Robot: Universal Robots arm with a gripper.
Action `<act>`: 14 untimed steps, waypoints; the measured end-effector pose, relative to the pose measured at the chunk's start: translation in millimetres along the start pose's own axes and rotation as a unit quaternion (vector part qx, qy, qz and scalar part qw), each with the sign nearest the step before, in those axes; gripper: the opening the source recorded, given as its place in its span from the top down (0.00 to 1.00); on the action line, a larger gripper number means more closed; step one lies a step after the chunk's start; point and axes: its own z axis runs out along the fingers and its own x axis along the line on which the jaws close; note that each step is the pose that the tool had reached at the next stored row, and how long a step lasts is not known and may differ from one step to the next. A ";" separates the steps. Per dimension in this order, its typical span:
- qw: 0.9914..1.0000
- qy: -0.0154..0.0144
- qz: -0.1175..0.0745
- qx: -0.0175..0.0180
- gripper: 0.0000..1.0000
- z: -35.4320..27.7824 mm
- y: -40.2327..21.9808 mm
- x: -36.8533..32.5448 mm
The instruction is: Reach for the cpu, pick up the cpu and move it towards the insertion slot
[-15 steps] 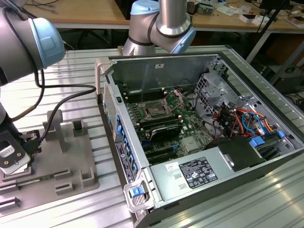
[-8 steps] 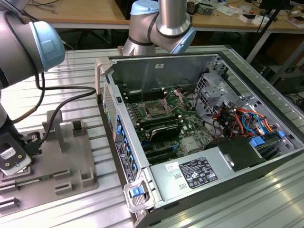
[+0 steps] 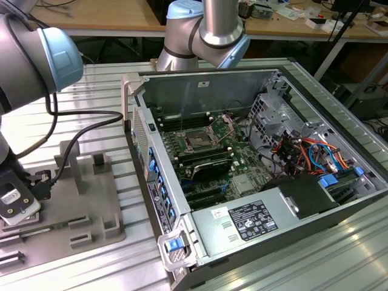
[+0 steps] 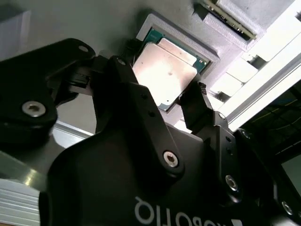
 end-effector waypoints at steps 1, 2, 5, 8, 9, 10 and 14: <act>1.000 0.000 0.000 0.000 0.34 0.1 0.0 -0.2; 1.000 0.000 0.000 0.000 0.41 0.1 0.0 -0.6; 1.000 0.000 0.000 0.000 0.45 -0.3 0.0 -1.1; 1.000 0.000 0.000 0.000 0.45 -2.7 0.1 -1.2; 1.000 0.000 0.000 0.000 0.45 -3.7 0.1 -1.1; 1.000 0.000 0.000 0.000 0.45 -4.5 0.2 -1.1; 1.000 0.000 0.000 0.000 0.45 -6.0 0.2 -1.2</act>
